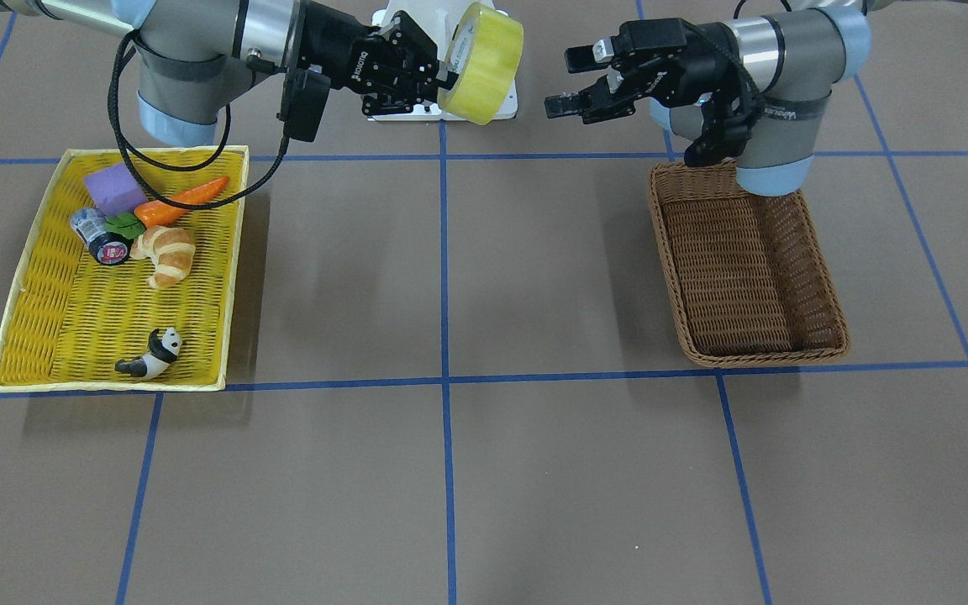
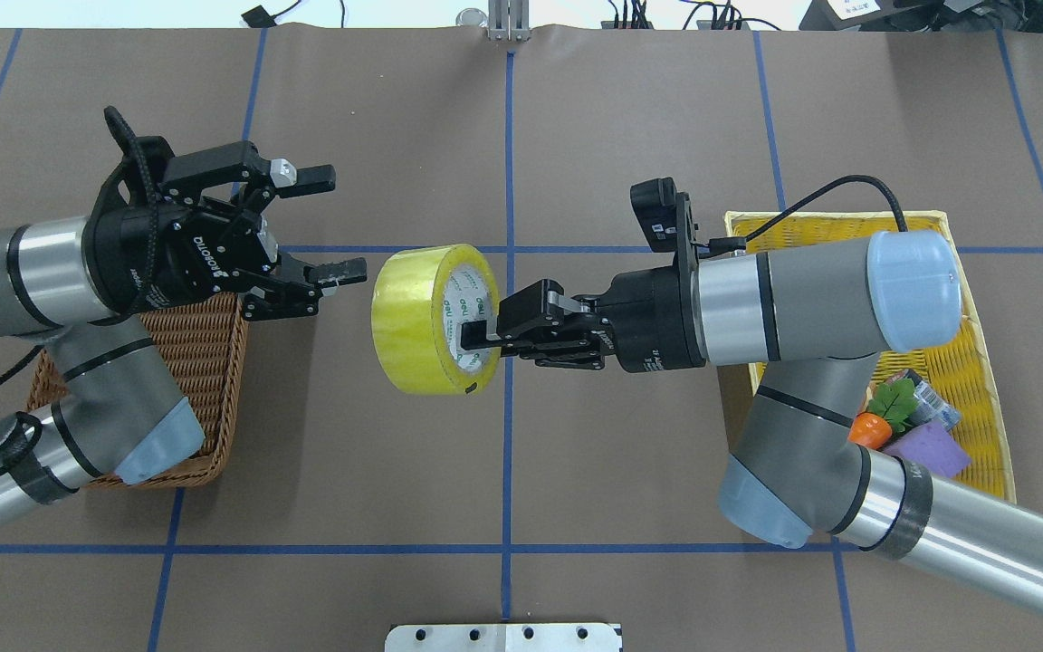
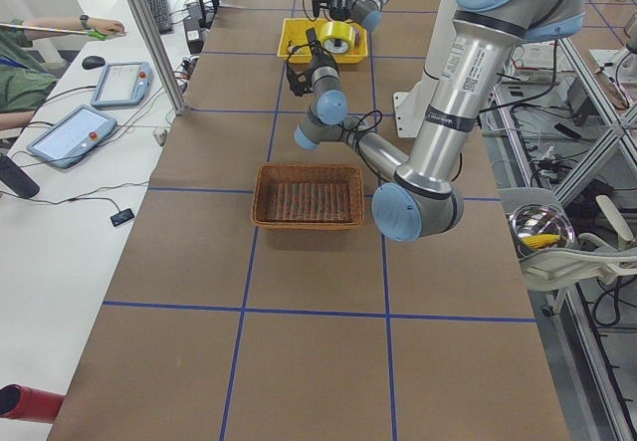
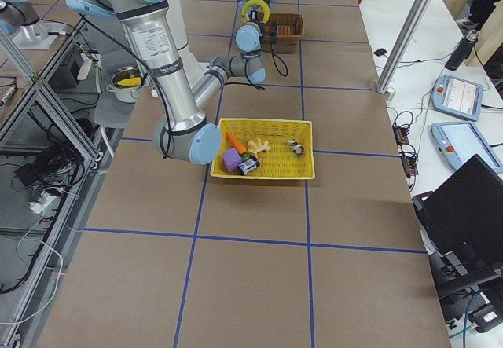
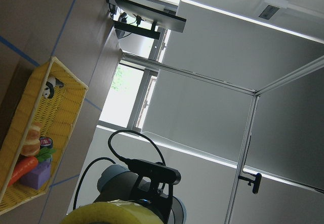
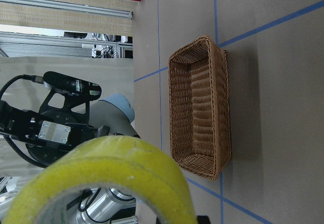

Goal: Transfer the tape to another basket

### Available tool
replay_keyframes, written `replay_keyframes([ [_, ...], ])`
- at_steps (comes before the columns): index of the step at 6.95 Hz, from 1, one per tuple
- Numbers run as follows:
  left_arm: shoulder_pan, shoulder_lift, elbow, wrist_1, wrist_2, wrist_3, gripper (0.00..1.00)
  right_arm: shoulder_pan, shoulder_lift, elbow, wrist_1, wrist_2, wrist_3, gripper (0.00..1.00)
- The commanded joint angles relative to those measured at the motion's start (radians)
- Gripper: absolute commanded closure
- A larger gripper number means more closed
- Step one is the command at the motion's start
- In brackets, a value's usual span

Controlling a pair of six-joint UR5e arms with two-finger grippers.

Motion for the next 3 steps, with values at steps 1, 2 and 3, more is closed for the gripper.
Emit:
replay_keyframes([
  [1, 0.078, -0.009, 0.000, 0.003, 0.080, 0.011, 0.03, -0.005, 0.002, -0.007, 0.000, 0.000, -0.002, 1.00],
  [2, 0.078, -0.012, -0.002, 0.003, 0.080, 0.012, 0.03, -0.005, 0.002, -0.010, 0.000, -0.004, -0.002, 1.00],
  [3, 0.081, -0.021, -0.002, 0.001, 0.080, 0.012, 0.03, -0.005, 0.002, -0.017, 0.000, -0.004, -0.002, 1.00],
])
